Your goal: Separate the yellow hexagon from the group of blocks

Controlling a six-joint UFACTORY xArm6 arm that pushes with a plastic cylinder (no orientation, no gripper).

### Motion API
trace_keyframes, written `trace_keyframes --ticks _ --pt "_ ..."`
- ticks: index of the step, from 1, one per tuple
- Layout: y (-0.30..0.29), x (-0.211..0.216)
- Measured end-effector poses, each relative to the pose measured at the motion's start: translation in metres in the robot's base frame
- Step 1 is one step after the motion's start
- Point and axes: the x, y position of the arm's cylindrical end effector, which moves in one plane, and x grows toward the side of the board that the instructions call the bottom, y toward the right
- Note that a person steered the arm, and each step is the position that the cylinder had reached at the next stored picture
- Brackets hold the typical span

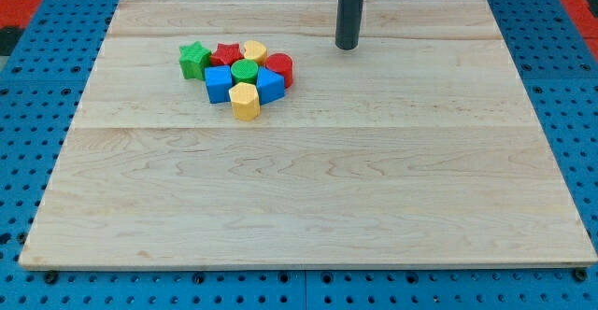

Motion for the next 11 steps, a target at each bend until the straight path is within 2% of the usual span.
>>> trace_keyframes --ticks 7,9,10,11 --pt "-0.01 -0.028" --pt "-0.031 -0.037" --pt "-0.07 -0.052" --pt "-0.198 -0.037"
